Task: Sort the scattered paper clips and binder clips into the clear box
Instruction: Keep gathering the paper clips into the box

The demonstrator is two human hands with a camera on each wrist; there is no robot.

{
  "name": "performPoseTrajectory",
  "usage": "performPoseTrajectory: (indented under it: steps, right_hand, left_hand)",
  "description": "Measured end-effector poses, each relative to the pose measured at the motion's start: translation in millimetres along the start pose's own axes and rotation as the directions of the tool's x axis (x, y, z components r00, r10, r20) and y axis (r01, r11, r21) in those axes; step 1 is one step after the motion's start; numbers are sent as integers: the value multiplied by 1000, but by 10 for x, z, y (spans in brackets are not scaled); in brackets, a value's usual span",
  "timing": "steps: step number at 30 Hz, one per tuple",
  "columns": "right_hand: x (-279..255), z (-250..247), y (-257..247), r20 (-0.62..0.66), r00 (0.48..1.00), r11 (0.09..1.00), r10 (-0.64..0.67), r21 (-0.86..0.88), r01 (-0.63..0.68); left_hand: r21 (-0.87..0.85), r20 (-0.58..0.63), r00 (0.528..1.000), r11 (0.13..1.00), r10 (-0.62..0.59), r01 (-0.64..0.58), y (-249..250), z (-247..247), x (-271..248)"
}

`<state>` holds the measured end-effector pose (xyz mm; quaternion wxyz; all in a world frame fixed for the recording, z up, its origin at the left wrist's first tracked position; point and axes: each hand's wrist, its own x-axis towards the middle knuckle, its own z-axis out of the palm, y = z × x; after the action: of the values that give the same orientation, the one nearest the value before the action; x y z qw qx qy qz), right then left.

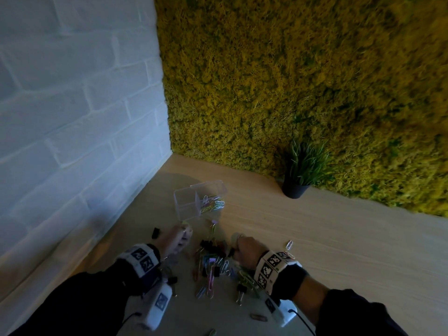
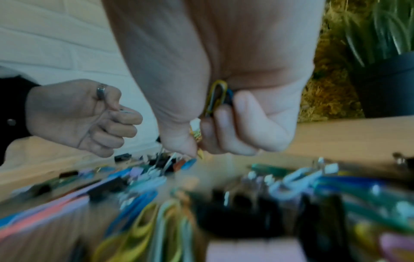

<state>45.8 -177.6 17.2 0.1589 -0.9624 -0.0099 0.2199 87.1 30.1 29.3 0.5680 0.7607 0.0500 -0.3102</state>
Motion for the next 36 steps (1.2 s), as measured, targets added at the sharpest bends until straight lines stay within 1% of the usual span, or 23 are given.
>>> performPoseTrajectory:
  steps: [1, 2, 4, 6, 7, 8, 9, 11, 12, 13, 14, 15, 17, 19, 21, 24, 27, 29, 31, 33, 34, 35, 36]
  right_hand:
    - [1, -53, 16, -1, 1000, 1000, -9, 29, 9]
    - [12, -120, 39, -5, 1000, 999, -28, 44, 28]
    - [46, -277, 92, -26, 998, 996, -51, 68, 53]
    - [71, -452, 127, -49, 996, 991, -78, 101, 83]
    - [85, -536, 124, -52, 996, 982, -79, 167, 87]
    - [97, -620, 104, -45, 996, 953, -73, 292, 83]
    - [121, -685, 92, -25, 998, 877, -57, 476, 62]
    - [195, -807, 41, 32, 999, 615, -2, 788, -24]
    - [236, -863, 4, 61, 998, 495, 13, 867, -60]
    - [302, -896, -20, 82, 997, 411, 14, 908, -80]
    - [357, -932, -61, 99, 995, 357, 4, 929, -93]
    - [409, -963, -104, 105, 995, 338, -4, 936, -97]
    - [515, -990, -177, 94, 996, 374, 8, 923, -90]
    - [614, -990, -229, 66, 998, 459, 17, 886, -66]
    - [723, -988, -251, 22, 1000, 548, 19, 836, -29]
    - [808, -1041, -296, -51, 998, 715, 39, 699, 8]
    - [874, -1119, -387, -135, 991, 889, -3, 453, 64]
    - [932, -1146, -443, -164, 986, 957, -23, 282, 69]
    - [988, -1164, -504, -154, 988, 981, -23, 185, 51]
    - [1064, -1164, -534, -140, 990, 987, -2, 157, 24]
    - [1093, -1159, -540, -124, 992, 987, 15, 158, 5]
    - [1132, -1144, -533, -114, 993, 986, 30, 169, -10]
    - [1169, -1124, -511, -114, 993, 982, 40, 190, -17]
  left_hand:
    - [-129, 61, 998, 991, -9, 17, 42, -11, 6]
    - [-224, 113, 993, 975, 20, 6, 79, -11, 5]
    - [-367, 137, 989, 930, 55, -1, 152, -3, 24]
    - [-460, 161, 984, 888, 73, 10, 225, 8, 36]
    - [-483, 175, 981, 875, 86, 9, 273, 22, 45]
    - [-509, 191, 977, 861, 101, 11, 324, 39, 50]
    - [-533, 201, 973, 846, 111, 14, 381, 50, 58]
    - [-540, 185, 977, 842, 109, 8, 519, 79, 73]
    - [-542, 152, 983, 840, 99, -1, 587, 95, 97]
    - [-557, 115, 990, 831, 83, -5, 670, 112, 120]
    - [-590, 80, 995, 808, 60, -2, 742, 121, 164]
    - [-640, 60, 998, 768, 32, 14, 813, 132, 210]
    - [-767, 46, 999, 639, -30, 54, 945, 152, 316]
    - [-830, 8, 997, 555, -76, 49, 1041, 170, 410]
    - [-839, -33, 993, 543, -111, 33, 1104, 173, 479]
    - [-844, -22, 991, 533, -128, 50, 1146, 165, 502]
    - [-862, 41, 993, 499, -111, 91, 1176, 146, 475]
    - [-866, 55, 994, 490, -95, 95, 1175, 60, 458]
    - [-830, 76, 992, 544, -103, 120, 1121, -31, 437]
    - [-755, 31, 998, 653, -56, 60, 1053, -84, 369]
    - [-673, -65, 998, 738, 3, -46, 1017, -93, 333]
    - [-508, -195, 976, 841, 95, -184, 986, -112, 316]
    - [-228, -333, 919, 927, 212, -297, 953, -159, 326]
